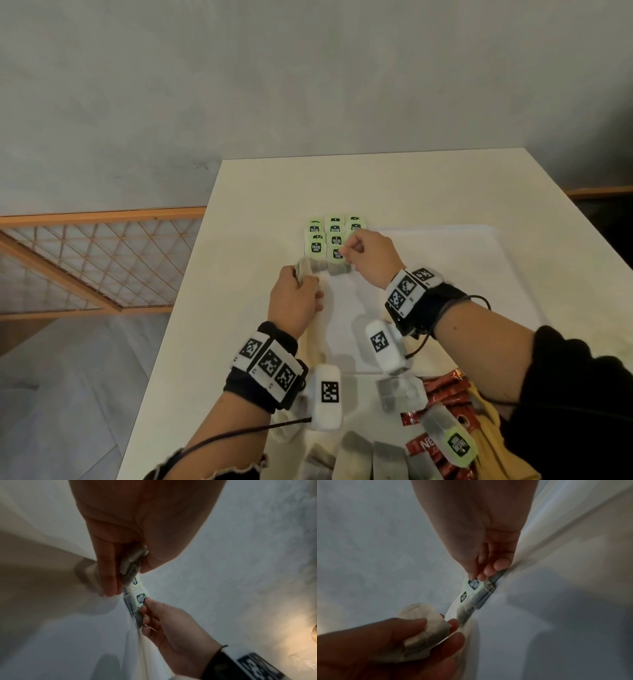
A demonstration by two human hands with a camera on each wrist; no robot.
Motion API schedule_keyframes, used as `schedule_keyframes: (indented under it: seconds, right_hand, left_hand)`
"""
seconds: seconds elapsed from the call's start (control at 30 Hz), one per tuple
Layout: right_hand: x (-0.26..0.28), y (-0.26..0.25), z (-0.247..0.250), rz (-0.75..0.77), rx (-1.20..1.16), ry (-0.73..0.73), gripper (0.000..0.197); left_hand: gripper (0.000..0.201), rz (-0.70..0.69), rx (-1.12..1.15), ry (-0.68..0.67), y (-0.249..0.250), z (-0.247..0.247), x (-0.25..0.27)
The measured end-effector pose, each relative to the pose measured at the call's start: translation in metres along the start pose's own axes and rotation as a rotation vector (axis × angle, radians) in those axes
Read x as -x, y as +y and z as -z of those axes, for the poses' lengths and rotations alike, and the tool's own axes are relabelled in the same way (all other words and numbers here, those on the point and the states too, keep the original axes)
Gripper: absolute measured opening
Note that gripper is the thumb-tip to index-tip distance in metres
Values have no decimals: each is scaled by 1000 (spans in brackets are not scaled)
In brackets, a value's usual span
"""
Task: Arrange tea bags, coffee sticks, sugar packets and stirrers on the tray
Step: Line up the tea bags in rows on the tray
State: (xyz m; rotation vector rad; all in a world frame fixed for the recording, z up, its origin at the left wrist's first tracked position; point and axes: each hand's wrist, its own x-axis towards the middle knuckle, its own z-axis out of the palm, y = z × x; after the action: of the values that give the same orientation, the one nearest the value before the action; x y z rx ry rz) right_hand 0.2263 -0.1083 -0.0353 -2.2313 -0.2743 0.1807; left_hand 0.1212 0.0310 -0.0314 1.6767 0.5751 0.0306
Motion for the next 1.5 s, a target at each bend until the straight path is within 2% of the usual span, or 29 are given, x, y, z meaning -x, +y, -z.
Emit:
schedule_keyframes:
  seconds: [0.1, 0.3, 0.43, 0.5, 0.63, 0.73, 0.9, 1.07, 1.33, 1.43, 1.5]
  right_hand:
    - [-7, -1, -3, -3, 6, 14, 10]
    - [5, -7, 7, -31, -123, 60, 15]
    - [32, -21, 19, -5, -357, -88, 16]
    - [45, -22, 23, 1, -404, -146, 18]
    - [65, -18, 29, 22, -381, -115, 13]
    - [76, -17, 38, 0, -397, -55, 8]
    - [98, -15, 53, -14, -357, 14, 17]
    - [113, -12, 57, -50, -260, 134, 21]
    - [133, -22, 56, -79, -343, 53, 13]
    - [134, -25, 58, -84, -371, 36, 15]
    - [132, -24, 61, -80, -381, 56, 12]
  left_hand:
    - [24, -39, 10, -31, -4, -2, 0]
    - [14, -24, 130, -93, 0, -1, 7]
    - [8, -43, 143, -163, 9, -2, 15]
    - [9, -51, 166, -201, 14, -4, 21]
    - [21, -64, 195, -253, 22, -8, 31]
    - [20, -80, 176, -225, 25, -8, 36]
    - [18, -122, 137, -143, 27, -9, 48]
    - [13, -172, 62, -150, 33, -22, 64]
    - [17, -196, -6, -261, 33, -34, 81]
    - [4, -207, -36, -243, 36, -33, 81]
    - [11, -189, -43, -214, 36, -32, 76]
